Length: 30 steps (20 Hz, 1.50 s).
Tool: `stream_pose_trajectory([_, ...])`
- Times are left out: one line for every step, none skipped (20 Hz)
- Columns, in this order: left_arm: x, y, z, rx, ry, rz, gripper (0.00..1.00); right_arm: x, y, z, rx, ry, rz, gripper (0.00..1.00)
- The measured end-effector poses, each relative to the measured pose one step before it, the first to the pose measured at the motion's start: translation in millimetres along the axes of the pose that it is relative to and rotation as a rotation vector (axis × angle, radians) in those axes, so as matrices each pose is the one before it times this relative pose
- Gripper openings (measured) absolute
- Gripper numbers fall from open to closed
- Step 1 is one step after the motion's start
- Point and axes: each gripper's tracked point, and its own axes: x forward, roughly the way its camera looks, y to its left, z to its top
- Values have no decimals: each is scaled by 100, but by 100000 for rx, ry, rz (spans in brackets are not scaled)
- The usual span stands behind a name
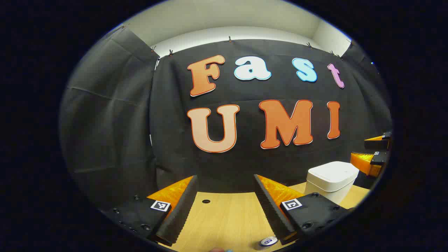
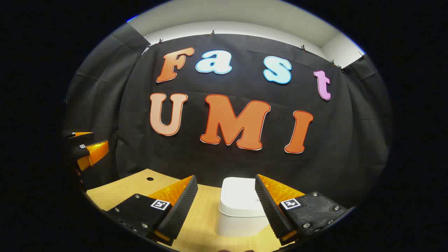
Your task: Press the lid of the desktop garbage bin to open it, pick up the crumpled paper on the desktop and throw it into the bin, then pick up the pop can on the desktop and drop it into the bin, and finally close the garbage bin lid.
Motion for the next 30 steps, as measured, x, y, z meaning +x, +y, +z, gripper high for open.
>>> stream_pose_trajectory([-124,-39,-166,929,582,747,100,-88,-73,-145,209,366,402,99])
stream_pose_trajectory([22,-295,-74,-691,299,-499,100,-53,-207,-44,-74,-46,73,99])
stream_pose_trajectory([122,-394,71,-1294,293,-842,100,42,-356,-53,-490,7,-78,99])
stream_pose_trajectory([60,-275,54,-772,402,-322,100,-15,-300,-62,-806,-82,-232,99])
stream_pose_trajectory([20,-373,-125,-237,616,-484,100,-19,-409,89,-619,-92,-268,99])
stream_pose_trajectory([113,-320,66,142,360,-204,99,20,-180,84,-47,-65,72,99])
stream_pose_trajectory([69,-291,177,210,-18,-158,99,-7,-334,58,310,-126,-92,99])
stream_pose_trajectory([170,-158,169,180,-172,22,100,94,-293,86,381,51,-201,99])
stream_pose_trajectory([-35,36,3,278,-340,1103,100,50,-276,-30,209,-3,-223,99])
stream_pose_trajectory([53,-25,19,130,-218,945,100,4,-348,-95,51,207,-558,99])
stream_pose_trajectory([93,-151,81,-244,-26,228,99,104,-399,-126,4,297,-289,99])
stream_pose_trajectory([77,-270,-78,-282,344,-6,100,188,-473,-72,-226,234,-994,96])
stream_pose_trajectory([-1,-133,-147,-80,373,56,100,116,-318,-76,-147,13,-197,99])
stream_pose_trajectory([18,-90,2,237,141,208,100,70,-216,-4,-237,-21,164,99])
stream_pose_trajectory([33,-92,-12,506,343,283,99,38,-34,21,-464,-14,-260,99])
stream_pose_trajectory([-21,-138,-4,455,185,-15,99,91,-107,-5,-430,-48,-266,99])
stream_pose_trajectory([-81,-109,-81,498,-3,175,99,383,-571,-90,-284,304,-478,99])
stream_pose_trajectory([74,-106,150,406,-62,182,99,350,-510,-43,253,872,-504,99])
stream_pose_trajectory([-100,61,56,216,-79,356,99,368,-473,-230,813,1705,-587,99])
stream_pose_trajectory([20,9,100,44,12,445,100,290,-543,-122,1049,1999,-895,98])
stream_pose_trajectory([4,43,-122,148,257,383,100,300,-448,-99,1536,1990,-531,98])
stream_pose_trajectory([-69,11,-42,212,218,560,100,238,-304,-67,1528,1766,324,97])
stream_pose_trajectory([-195,103,-150,103,249,417,100,447,-299,124,648,1433,352,96])
stream_pose_trajectory([-13,-3,-122,86,459,414,100,421,-473,188,-404,1130,182,95])
stream_pose_trajectory([-68,-67,-317,341,717,309,100,415,-465,130,-1326,1305,664,94])
stream_pose_trajectory([62,64,-222,489,1082,455,100,311,-424,155,-1909,266,190,90])
stream_pose_trajectory([-74,202,-380,290,1077,496,99,469,-548,272,-2434,-144,-346,87])
stream_pose_trajectory([80,187,-122,85,802,521,99,317,-420,391,-2923,-64,52,79])
stream_pose_trajectory([-161,110,-247,7,512,719,100,435,-41,45,-2825,38,911,76])
stream_pose_trajectory([-187,146,-146,-37,449,738,100,387,137,0,-2147,409,1747,69])
